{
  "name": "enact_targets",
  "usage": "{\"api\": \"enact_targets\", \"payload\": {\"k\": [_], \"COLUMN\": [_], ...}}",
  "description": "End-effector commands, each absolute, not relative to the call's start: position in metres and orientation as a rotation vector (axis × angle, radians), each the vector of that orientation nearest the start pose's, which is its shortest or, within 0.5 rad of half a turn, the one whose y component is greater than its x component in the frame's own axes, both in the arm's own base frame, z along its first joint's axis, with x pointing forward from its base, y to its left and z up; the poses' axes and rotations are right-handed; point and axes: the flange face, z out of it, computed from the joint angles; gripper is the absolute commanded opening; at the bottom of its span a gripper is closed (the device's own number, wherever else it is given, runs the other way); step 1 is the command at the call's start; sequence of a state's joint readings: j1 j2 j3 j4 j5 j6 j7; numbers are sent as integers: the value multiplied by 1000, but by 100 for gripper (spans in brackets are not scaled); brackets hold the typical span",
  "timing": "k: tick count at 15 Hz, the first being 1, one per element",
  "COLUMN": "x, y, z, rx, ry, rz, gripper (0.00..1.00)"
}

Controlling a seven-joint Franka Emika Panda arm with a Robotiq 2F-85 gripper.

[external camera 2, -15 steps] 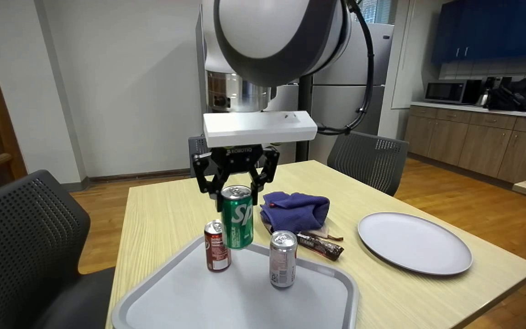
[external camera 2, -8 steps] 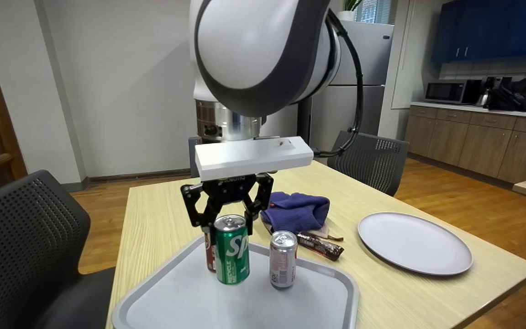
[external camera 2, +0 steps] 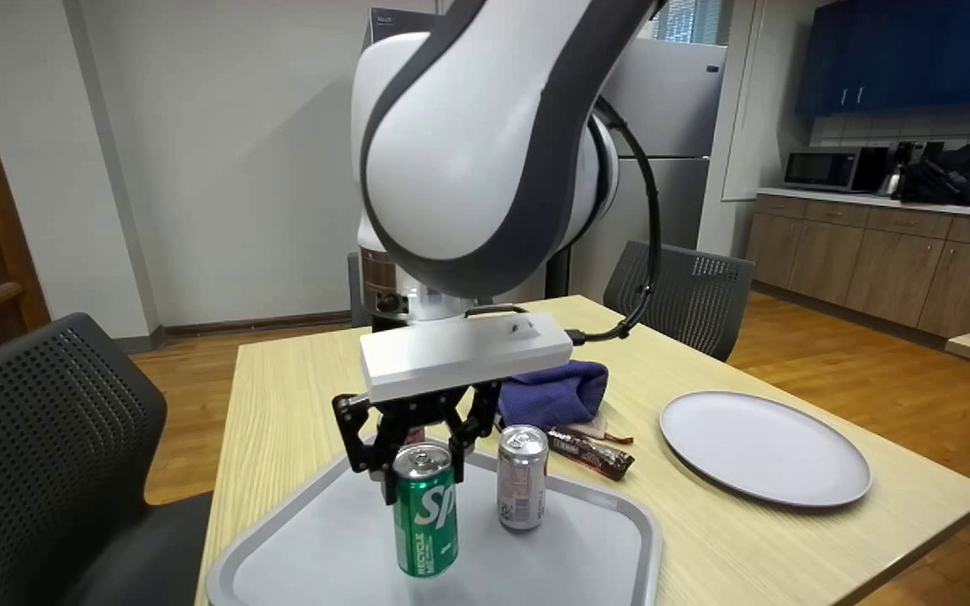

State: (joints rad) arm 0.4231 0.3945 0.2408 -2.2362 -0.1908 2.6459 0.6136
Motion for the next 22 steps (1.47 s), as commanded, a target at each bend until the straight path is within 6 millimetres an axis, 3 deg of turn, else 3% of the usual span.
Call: {"api": "enact_targets", "payload": {"k": [1,12,13,14,17,22], "x": [435,440,440,440,441,446], "y": [350,353,353,354,355,348], "z": [189,163,163,163,168,184], "rx": [-3069,-3057,-3058,-3059,-3047,-3032], "ry": [-299,-270,-274,-279,-291,-290], "rz": [-84,-135,-135,-136,-143,-170], "gripper": [38,38,55,88,100,100]}}
